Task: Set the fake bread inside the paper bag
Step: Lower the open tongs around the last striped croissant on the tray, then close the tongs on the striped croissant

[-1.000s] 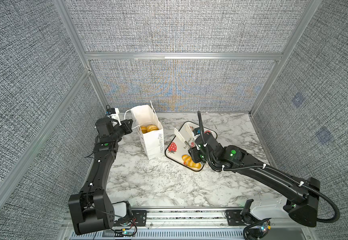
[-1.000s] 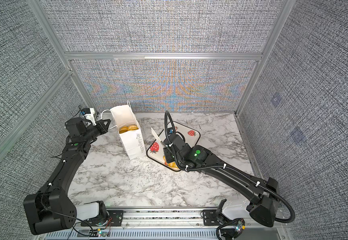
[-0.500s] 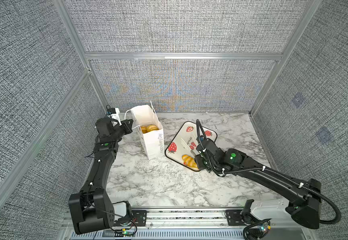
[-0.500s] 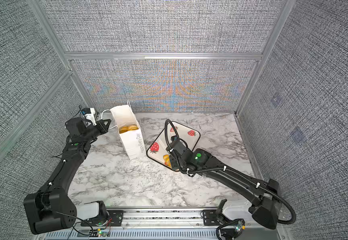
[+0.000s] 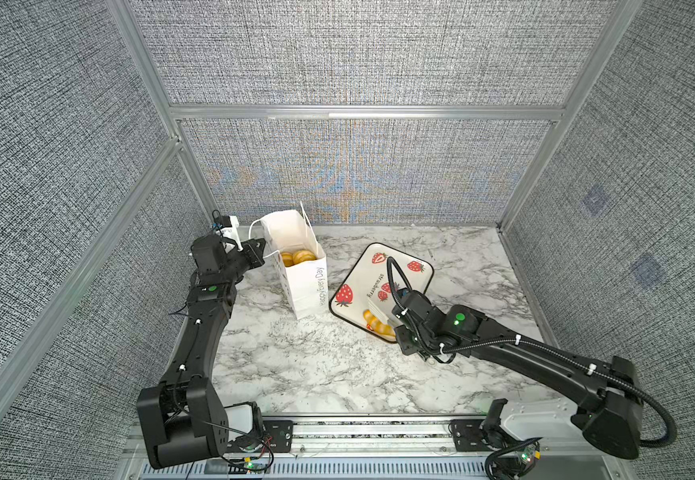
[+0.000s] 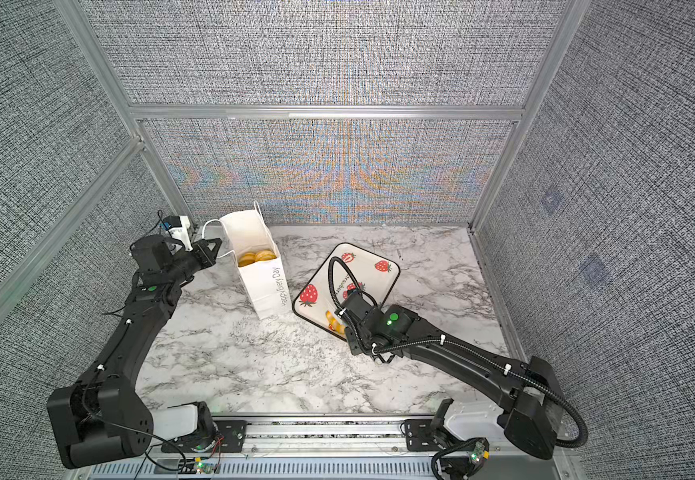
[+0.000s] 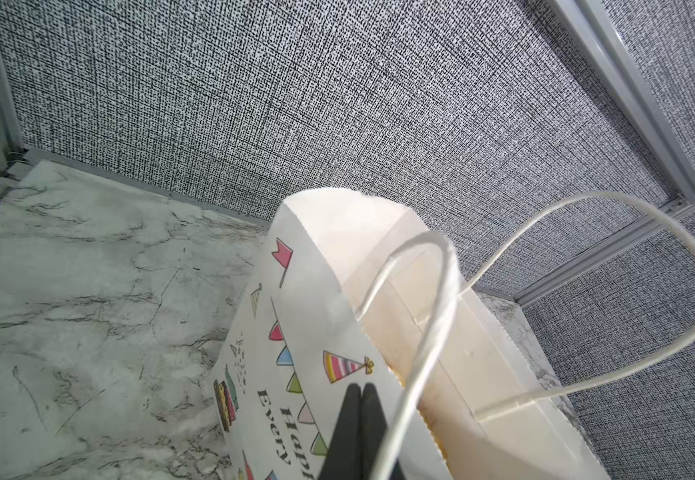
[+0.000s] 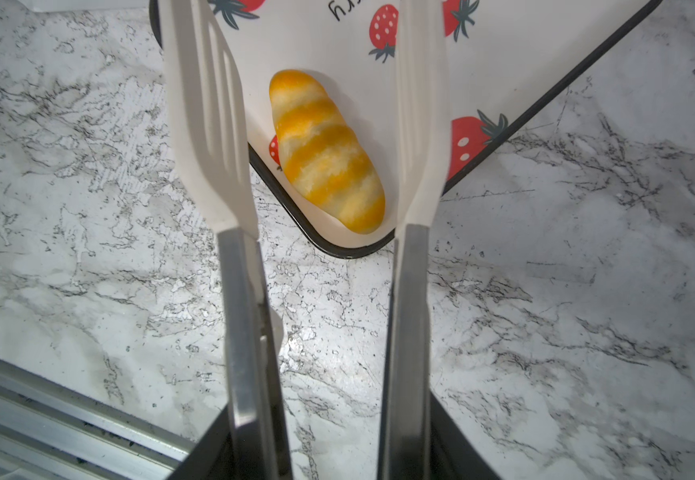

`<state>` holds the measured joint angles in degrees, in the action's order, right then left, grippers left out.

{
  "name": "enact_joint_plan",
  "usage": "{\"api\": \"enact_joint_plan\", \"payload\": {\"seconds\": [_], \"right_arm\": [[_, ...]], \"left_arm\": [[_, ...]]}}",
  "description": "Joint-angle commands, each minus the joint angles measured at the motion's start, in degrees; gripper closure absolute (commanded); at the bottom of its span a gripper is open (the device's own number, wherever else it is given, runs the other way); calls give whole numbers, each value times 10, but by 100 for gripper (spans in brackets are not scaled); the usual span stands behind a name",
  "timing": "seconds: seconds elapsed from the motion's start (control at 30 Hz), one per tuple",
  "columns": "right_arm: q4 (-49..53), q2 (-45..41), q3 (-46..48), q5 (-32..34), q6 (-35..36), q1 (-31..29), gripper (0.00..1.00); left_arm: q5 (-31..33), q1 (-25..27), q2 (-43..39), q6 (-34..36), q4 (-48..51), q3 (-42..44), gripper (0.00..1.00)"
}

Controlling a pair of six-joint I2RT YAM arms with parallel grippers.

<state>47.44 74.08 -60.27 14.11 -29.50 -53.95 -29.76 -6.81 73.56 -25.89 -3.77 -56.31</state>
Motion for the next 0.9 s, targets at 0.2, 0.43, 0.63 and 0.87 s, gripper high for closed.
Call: {"api": "enact_joint_plan", "payload": {"seconds": [0.2, 0.43, 0.63, 0.87], "right_arm": [[-8, 10, 25, -9, -3, 1, 47], [-13, 24, 28, -22, 9, 3, 46], [-19, 40, 31, -24, 18, 7, 45], [-21, 48, 31, -14, 31, 14, 45]], "left_arm": [[0, 0, 0, 4, -12, 2, 100], [-1, 0, 2, 3, -12, 2, 100], [-2, 0, 4, 2, -13, 2, 100], [-3, 0, 6, 1, -13, 2, 100]]}}
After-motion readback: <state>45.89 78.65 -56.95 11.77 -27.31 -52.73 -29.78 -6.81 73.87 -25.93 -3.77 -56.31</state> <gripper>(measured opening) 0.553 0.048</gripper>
